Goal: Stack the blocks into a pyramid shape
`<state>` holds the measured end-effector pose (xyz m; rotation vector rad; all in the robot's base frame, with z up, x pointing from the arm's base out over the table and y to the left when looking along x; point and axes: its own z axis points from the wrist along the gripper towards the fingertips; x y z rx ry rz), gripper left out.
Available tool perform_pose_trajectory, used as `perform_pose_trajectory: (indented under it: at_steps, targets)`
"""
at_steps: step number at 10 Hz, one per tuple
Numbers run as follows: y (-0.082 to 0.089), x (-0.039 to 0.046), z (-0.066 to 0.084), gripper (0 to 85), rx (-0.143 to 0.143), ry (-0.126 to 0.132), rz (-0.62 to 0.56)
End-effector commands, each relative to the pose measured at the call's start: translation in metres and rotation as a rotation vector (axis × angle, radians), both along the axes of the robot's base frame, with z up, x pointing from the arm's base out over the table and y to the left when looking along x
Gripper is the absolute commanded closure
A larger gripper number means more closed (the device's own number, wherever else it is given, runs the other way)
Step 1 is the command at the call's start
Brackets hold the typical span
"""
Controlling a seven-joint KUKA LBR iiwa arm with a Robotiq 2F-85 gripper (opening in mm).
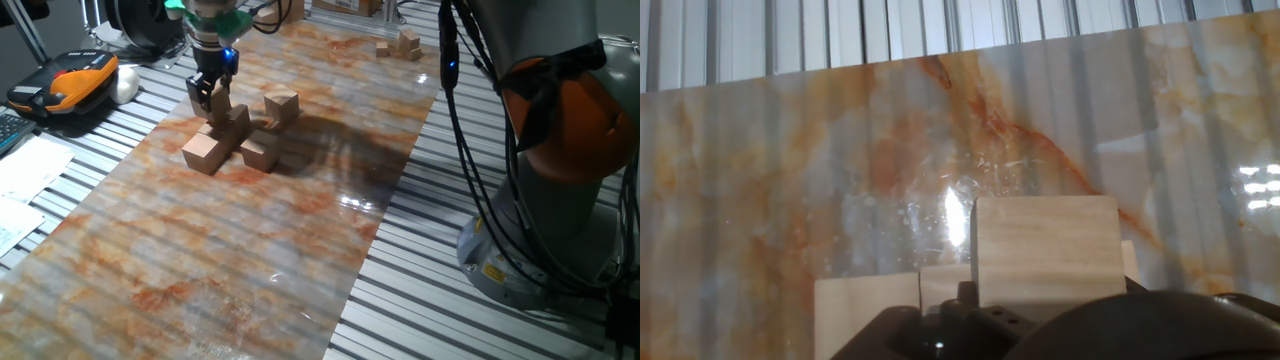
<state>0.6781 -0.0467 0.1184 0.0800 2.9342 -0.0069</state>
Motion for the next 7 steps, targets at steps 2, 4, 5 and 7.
perform_pose_trajectory:
  at_steps: [2, 4, 5, 7]
  targets:
    - [-0.0009, -0.001, -0.0012, 85.0, -0.002, 0.001, 0.01]
    - [-0.0017, -0.004, -0.0048, 85.0, -0.004, -0.001, 0.019]
    - [-0.0012, -0.0061, -0.0059, 85.0, -0.004, -0.003, 0.019]
    - [-0.0018, -0.01, -0.003, 85.0, -0.002, -0.003, 0.021]
